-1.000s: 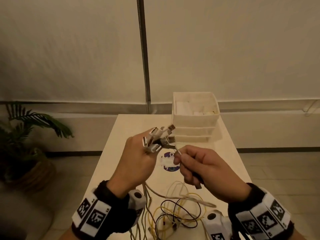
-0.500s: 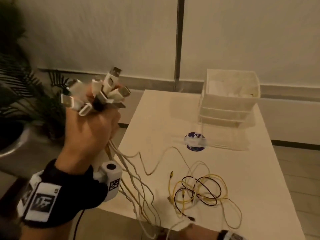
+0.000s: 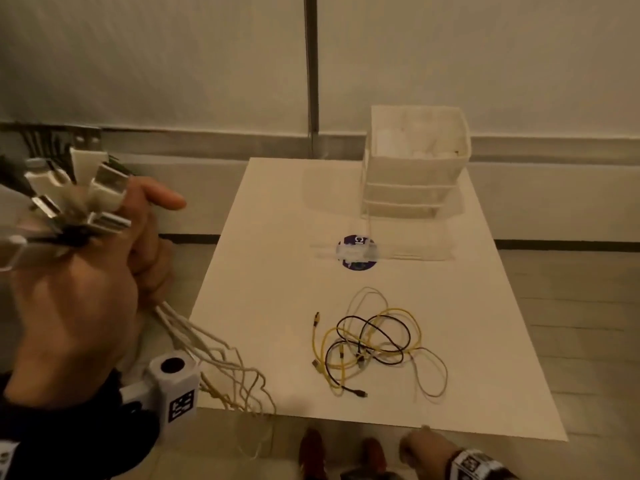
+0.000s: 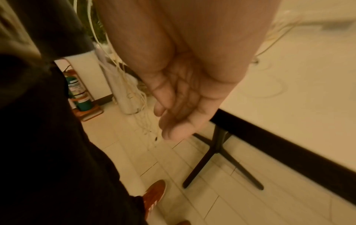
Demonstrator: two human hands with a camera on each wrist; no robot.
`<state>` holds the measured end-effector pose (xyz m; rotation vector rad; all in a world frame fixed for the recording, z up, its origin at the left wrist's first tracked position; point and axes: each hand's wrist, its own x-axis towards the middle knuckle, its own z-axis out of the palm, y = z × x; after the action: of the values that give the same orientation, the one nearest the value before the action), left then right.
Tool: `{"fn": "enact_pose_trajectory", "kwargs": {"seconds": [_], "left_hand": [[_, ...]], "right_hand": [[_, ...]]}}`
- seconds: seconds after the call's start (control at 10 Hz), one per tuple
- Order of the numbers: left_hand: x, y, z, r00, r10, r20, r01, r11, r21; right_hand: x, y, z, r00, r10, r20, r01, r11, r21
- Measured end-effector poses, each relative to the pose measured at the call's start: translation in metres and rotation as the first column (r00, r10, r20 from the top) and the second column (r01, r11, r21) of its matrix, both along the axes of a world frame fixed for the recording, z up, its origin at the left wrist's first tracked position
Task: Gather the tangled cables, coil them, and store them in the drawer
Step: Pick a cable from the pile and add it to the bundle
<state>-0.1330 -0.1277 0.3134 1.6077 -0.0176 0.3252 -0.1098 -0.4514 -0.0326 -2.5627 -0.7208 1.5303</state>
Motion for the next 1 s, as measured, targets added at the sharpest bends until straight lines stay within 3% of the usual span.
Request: {"fn": "enact_pose_trajectory", "kwargs": {"seconds": [0.1,0.2,0.3,0.4,0.5,0.6,0.7,0.8,0.9,1.0], "left_hand": [[0.012,-0.006,-0.009,0.997,0.049,-0.054,-0.049,0.999,0.019],[0.023,-0.006,-0.027,1.000,0.024,0.002,-0.024,0.996,-0.081],[0.026,-0.002,-0.031,0.998,-0.018,0.057,0.027,0.986,-0.167],[0.026,-0.003,-0.030,0.998,0.010,0.062,0.003,0.980,-0.198],[0.023,-0.006,-0.029,0.998,0.035,0.049,-0.024,0.978,-0.206],[0.018,-0.004,-0.029,0.998,0.031,0.056,-0.021,0.983,-0.180],[0.014,0.002,-0.030,0.996,0.048,0.072,-0.035,0.984,-0.177],[0.013,0.005,-0.035,0.996,0.053,0.067,-0.039,0.981,-0.190],[0.016,0.008,-0.039,0.995,0.072,0.074,-0.056,0.980,-0.193],[0.026,0.007,-0.042,0.994,0.077,0.073,-0.060,0.976,-0.210]], "right_hand": [[0.012,-0.038,0.014,0.985,-0.127,0.117,0.122,0.991,0.054],[0.019,-0.054,0.032,0.951,-0.175,0.255,0.154,0.983,0.101],[0.022,-0.041,0.044,0.911,-0.205,0.358,0.112,0.958,0.263],[0.018,0.004,0.042,0.955,-0.032,0.296,-0.076,0.936,0.343],[0.017,0.061,0.018,0.917,0.206,0.342,-0.310,0.907,0.286],[0.024,0.094,-0.002,0.865,0.234,0.443,-0.340,0.924,0.175],[0.032,0.103,-0.005,0.883,0.180,0.434,-0.249,0.963,0.107],[0.040,0.099,-0.010,0.916,0.088,0.391,-0.158,0.976,0.151],[0.057,0.096,-0.003,0.909,-0.151,0.388,0.023,0.949,0.315],[0.090,0.095,0.036,0.868,-0.330,0.370,0.142,0.881,0.452]]}}
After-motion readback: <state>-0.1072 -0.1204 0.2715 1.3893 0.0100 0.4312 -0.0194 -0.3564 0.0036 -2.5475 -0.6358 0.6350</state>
